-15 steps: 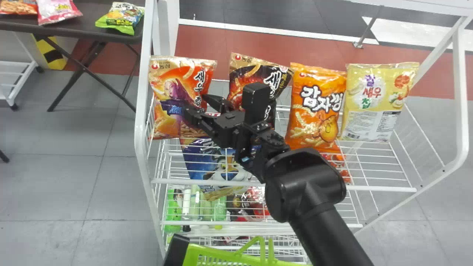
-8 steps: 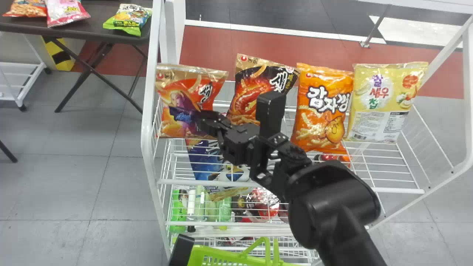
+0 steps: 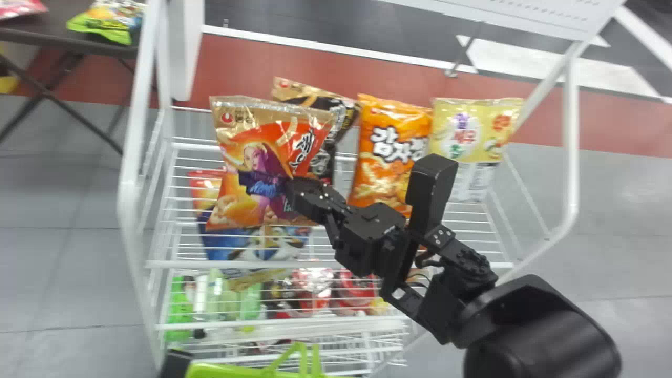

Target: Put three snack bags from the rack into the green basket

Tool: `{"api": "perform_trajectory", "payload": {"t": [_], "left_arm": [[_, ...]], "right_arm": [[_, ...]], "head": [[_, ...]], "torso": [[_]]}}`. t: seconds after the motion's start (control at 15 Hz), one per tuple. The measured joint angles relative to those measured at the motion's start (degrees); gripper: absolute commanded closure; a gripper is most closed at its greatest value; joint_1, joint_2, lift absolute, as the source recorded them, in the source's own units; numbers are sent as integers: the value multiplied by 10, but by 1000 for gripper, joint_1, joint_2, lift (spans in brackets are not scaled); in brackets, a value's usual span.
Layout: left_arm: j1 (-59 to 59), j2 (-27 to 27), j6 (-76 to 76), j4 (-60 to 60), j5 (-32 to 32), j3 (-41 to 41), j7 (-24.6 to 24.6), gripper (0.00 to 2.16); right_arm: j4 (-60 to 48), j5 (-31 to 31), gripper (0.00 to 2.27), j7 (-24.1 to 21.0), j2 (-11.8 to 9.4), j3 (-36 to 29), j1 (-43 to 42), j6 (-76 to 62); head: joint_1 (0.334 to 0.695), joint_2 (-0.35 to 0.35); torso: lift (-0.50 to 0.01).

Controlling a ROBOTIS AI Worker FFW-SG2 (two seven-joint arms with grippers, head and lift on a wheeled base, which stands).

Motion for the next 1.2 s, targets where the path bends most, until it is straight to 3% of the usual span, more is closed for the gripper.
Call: {"api": "perform_trajectory", "payload": {"t": [0.2,0.47,0.73,1.0,1.2], "left_arm": [[10,0,0,-10,10,27,-11,1463],[34,0,-5,-40,29,56,-14,1463],[31,0,-30,-41,29,53,-15,1463],[30,0,-43,-40,30,51,-17,1463],[30,0,-47,-39,29,50,-16,1463]], "right_arm": [[-77,-76,2047,45,-2,-139,77,92],[-122,-96,2047,85,-3,-220,127,242],[-123,-114,2047,97,-5,-240,161,440],[-83,-122,2051,122,-9,-229,172,495],[-57,-162,2051,134,-10,-223,177,498]], "head": [[695,-350],[695,-350],[695,-350],[695,-350],[695,-350]], "torso": [[0],[0],[0],[0],[0]]}}
